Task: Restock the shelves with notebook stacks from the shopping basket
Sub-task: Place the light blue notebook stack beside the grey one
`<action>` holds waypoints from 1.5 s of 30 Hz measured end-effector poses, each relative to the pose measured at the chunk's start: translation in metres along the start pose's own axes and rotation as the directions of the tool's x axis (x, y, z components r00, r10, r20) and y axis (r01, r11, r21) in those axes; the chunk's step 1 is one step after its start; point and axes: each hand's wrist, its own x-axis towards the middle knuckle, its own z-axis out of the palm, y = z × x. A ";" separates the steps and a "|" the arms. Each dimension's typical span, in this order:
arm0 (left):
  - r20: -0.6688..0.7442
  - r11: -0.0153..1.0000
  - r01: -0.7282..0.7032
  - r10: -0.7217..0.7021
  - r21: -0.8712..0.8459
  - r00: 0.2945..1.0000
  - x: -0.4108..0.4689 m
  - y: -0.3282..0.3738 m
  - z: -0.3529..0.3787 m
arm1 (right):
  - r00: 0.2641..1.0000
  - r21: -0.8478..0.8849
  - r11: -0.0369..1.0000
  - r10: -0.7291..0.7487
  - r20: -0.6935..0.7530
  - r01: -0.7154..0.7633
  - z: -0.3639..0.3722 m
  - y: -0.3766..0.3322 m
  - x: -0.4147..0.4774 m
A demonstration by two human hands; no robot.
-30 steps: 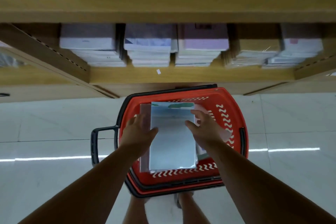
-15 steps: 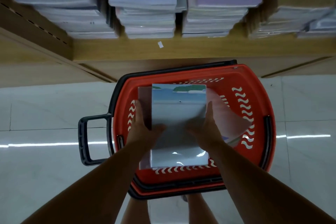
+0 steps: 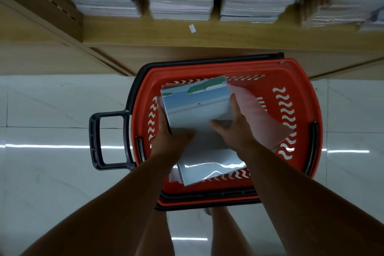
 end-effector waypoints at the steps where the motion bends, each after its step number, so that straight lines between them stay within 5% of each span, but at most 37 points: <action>1: 0.003 1.000 -0.015 0.015 0.022 1.000 0.001 -0.001 0.003 | 1.000 0.017 1.000 -0.006 -0.003 0.006 -0.003 -0.003 -0.003; 11: 0.170 0.974 -0.228 0.226 -0.011 0.959 0.018 -0.004 0.003 | 0.993 0.114 0.993 0.025 -0.112 -0.012 -0.010 0.000 0.002; 22: 0.189 0.968 -0.013 0.061 -0.249 0.980 0.028 -0.018 -0.003 | 0.996 0.067 0.997 0.036 -0.081 -0.031 -0.016 -0.002 -0.007; 29: 0.191 0.958 -0.281 0.287 -0.056 0.939 0.024 -0.016 -0.001 | 0.997 -0.033 0.999 0.003 -0.083 -0.006 -0.018 -0.006 -0.015; 38: 0.300 0.973 -0.194 0.222 -0.122 0.927 0.026 -0.007 -0.017 | 0.997 0.111 0.994 0.007 -0.079 0.002 -0.013 -0.002 -0.010; 45: 0.167 0.976 0.029 0.008 -0.215 0.986 0.023 -0.009 0.004 | 0.997 0.202 0.978 0.060 -0.038 -0.052 -0.009 0.003 0.001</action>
